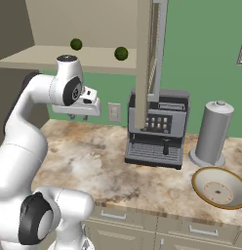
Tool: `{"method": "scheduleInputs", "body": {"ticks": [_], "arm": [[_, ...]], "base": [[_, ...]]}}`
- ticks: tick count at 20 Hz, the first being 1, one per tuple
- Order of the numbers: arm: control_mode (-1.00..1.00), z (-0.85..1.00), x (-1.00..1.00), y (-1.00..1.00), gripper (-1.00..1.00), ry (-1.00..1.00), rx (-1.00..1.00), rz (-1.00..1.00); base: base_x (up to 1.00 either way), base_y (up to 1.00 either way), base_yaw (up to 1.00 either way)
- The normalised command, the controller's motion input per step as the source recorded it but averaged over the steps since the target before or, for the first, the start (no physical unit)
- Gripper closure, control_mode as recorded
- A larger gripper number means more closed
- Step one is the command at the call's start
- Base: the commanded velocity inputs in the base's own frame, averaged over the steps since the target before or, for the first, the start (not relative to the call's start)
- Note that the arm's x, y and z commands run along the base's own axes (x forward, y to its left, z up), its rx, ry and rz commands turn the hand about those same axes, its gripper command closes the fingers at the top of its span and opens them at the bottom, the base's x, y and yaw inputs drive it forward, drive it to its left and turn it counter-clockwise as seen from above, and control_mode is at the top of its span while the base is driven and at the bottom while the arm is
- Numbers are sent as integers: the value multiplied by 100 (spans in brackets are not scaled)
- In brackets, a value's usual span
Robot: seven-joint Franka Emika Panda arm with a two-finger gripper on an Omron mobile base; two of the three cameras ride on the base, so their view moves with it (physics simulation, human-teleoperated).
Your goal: Pick the limes from the cabinet and place them in one bowl. Pick the peach from the sink and place it in the other bowl.
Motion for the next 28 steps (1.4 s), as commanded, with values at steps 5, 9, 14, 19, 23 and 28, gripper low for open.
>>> {"method": "scheduleInputs", "body": {"ticks": [5,9,14,19,23,28], "arm": [[-100,13,-15,0,-100,-17,0,-2],[-100,47,-29,0,-100,-23,-1,-4],[-100,45,-12,2,-100,-15,-5,-9],[-100,48,-4,-9,-100,-17,0,-4],[-100,31,0,-14,-100,-23,2,-9],[-100,60,2,-5,-100,-16,-5,-6]], "base": [[0,0,0],[0,0,0],[0,0,0],[0,0,0],[0,0,0],[0,0,0]]}}
